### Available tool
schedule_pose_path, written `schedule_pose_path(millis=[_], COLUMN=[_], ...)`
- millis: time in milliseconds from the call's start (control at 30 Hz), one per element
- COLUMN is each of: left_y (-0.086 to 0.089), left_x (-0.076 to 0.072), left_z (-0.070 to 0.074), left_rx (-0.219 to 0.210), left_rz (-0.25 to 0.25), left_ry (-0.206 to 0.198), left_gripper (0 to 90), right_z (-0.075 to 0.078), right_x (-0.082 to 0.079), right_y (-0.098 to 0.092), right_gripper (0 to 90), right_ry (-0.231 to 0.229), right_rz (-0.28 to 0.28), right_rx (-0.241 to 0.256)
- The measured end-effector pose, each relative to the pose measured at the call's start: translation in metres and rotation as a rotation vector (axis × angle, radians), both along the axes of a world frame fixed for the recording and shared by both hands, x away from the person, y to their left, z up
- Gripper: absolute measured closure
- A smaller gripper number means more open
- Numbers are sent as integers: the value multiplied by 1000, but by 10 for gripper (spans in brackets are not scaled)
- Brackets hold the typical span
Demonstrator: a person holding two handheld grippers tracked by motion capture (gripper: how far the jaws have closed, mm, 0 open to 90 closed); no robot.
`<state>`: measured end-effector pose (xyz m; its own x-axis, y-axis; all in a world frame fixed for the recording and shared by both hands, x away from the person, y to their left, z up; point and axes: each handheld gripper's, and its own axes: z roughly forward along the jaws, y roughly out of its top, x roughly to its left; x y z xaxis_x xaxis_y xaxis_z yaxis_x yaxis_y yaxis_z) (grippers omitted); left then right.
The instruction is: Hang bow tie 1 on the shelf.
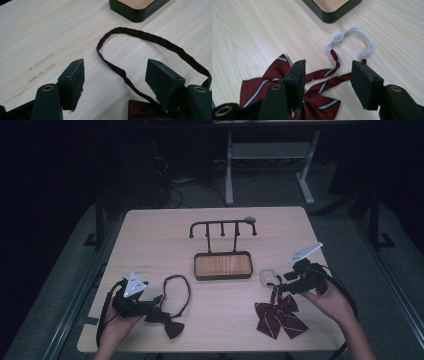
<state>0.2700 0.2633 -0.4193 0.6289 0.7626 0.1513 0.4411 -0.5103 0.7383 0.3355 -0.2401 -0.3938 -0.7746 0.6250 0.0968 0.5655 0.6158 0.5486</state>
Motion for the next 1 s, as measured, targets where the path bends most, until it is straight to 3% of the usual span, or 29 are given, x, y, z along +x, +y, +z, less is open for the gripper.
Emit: schedule_pose_path(millis=[467,733,1000], left_y=[0,-1,0], left_x=[3,3,4], left_z=[2,2,1], left_rx=[-2,8,-17], left_rz=[-5,-14,-9], left_ry=[-2,-1,12], left_gripper=[319,319,316], right_z=[1,6,5], right_x=[24,31,46], right_y=[13,22,28], right_gripper=[504,518,524], right_ry=[36,46,57], right_rz=[25,39,30], right_rx=[-61,-70,-122])
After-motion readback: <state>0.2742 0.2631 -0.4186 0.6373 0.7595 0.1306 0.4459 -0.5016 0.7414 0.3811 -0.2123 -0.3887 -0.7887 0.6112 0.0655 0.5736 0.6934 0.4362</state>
